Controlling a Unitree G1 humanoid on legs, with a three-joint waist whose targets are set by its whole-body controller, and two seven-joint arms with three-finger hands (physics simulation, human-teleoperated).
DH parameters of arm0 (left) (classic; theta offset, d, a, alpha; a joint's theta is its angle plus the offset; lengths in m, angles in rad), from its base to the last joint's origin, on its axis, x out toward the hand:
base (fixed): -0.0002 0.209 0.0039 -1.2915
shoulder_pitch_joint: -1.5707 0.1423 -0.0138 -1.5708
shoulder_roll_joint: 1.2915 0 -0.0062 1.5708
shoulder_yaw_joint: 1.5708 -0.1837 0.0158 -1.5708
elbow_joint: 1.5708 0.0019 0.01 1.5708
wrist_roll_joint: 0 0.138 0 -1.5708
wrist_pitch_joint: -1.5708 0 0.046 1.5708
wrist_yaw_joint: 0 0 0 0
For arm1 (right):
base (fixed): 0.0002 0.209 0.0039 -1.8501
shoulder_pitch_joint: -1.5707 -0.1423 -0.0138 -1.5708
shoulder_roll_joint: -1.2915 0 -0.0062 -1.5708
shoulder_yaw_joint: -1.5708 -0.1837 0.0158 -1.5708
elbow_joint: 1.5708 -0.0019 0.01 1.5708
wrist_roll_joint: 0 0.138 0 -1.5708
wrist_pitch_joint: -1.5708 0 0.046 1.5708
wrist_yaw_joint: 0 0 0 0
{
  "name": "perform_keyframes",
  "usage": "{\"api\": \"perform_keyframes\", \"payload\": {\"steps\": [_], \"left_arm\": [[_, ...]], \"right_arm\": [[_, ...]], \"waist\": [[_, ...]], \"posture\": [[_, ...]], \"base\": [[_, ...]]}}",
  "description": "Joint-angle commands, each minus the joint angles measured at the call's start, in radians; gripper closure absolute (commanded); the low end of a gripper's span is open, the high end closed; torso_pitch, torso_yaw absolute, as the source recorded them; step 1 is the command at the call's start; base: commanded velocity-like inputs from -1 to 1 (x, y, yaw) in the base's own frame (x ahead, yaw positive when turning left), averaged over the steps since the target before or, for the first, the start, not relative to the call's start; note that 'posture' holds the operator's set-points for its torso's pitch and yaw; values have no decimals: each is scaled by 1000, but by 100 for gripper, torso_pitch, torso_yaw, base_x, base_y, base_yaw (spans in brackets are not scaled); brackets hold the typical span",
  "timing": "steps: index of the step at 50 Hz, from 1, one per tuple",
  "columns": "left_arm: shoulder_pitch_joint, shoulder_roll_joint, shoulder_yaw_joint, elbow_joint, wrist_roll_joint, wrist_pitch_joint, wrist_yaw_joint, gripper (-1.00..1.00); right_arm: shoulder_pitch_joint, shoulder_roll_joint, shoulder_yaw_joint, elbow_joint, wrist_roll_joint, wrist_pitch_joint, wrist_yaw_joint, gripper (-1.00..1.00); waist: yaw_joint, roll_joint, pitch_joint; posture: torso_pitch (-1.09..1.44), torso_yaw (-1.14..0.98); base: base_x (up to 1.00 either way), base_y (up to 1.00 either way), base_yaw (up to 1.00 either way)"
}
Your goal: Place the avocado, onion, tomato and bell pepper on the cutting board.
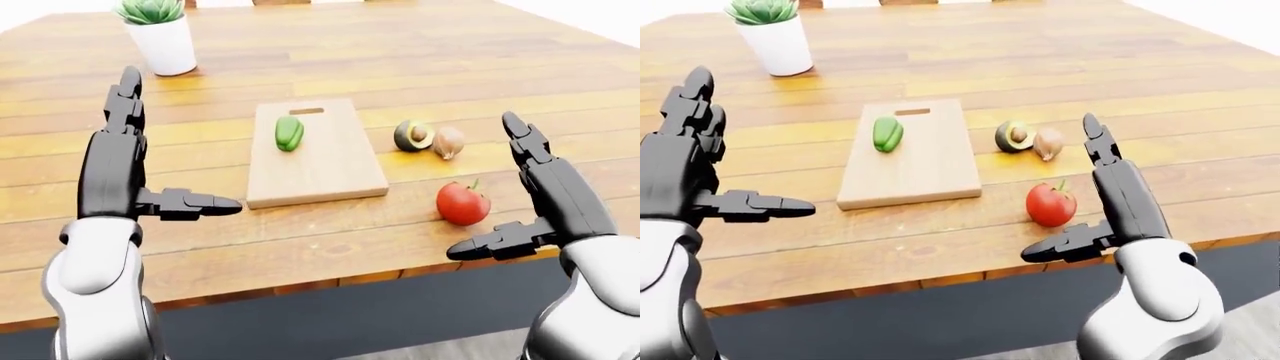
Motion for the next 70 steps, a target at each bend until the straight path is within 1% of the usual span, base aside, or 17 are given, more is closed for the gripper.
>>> {"api": "perform_keyframes", "payload": {"steps": [1,4,7,9,11,17,29,32,41,43,46,48,49,50,53,59,70], "left_arm": [[-24,10,10,-30,6,-24,6,-100],[-14,9,10,-28,10,-32,9,-100],[-20,9,7,-21,15,-34,12,-100],[-20,12,8,-21,17,-35,10,-100],[-18,13,10,-26,19,-32,8,-100],[-24,19,8,-33,33,-23,-5,-100],[-42,20,-1,-27,55,-15,-15,-100],[-36,21,3,-30,59,-16,-19,-100],[-26,18,7,-34,65,-18,-23,-100],[-21,14,2,-30,68,-25,-20,-100],[-24,17,7,-36,70,-17,-27,-100],[-27,22,9,-38,74,-14,-31,-100],[-27,21,7,-39,76,-14,-31,-100],[-26,20,5,-38,77,-16,-31,-100],[-26,20,7,-41,80,-15,-35,-100],[-28,25,12,-48,86,-9,-43,-100],[-48,26,-1,-31,97,-8,-43,-100]], "right_arm": [[-19,-8,1,-16,12,-20,-32,-90],[-14,-3,7,-3,30,-30,-57,-92],[0,3,9,11,60,-46,-91,-90],[1,5,13,21,69,-48,-107,-84],[3,4,13,25,78,-50,-115,-84],[33,1,-8,41,135,-69,-166,-87],[102,0,-48,82,261,-117,-283,-80],[107,-2,-46,91,277,-119,-302,-72],[101,-2,-49,129,330,-122,-370,-62],[100,-2,-44,137,340,-122,-380,-54],[103,-5,-44,145,354,-126,-392,-51],[105,-7,-45,144,360,-124,-395,-44],[111,-5,-45,149,364,-132,-402,-37],[115,-3,-44,151,367,-136,-407,-37],[119,-4,-45,152,372,-136,-411,-35],[120,-7,-45,147,375,-132,-410,-22],[115,-14,-49,136,375,-118,-401,-4]], "waist": [[0,1,-19],[0,0,-19],[1,0,-20],[2,0,-21],[2,0,-21],[3,-2,-21],[4,-5,-23],[4,-6,-24],[4,-7,-24],[5,-8,-25],[5,-8,-25],[5,-9,-25],[5,-9,-25],[5,-9,-24],[6,-10,-24],[6,-10,-24],[7,-12,-24]], "posture": [[0,0],[0,0],[0,0],[0,0],[0,0],[0,0],[0,0],[0,0],[0,0],[0,0],[0,0],[0,0],[0,0],[0,0],[0,0],[0,0],[0,0]], "base": [[0,0,0],[0,0,0],[0,0,0],[0,0,0],[0,0,0],[0,0,0],[0,0,0],[0,0,0],[0,0,0],[0,0,0],[0,0,0],[0,0,0],[0,0,0],[0,0,0],[0,0,0],[0,0,0],[0,0,0]]}}
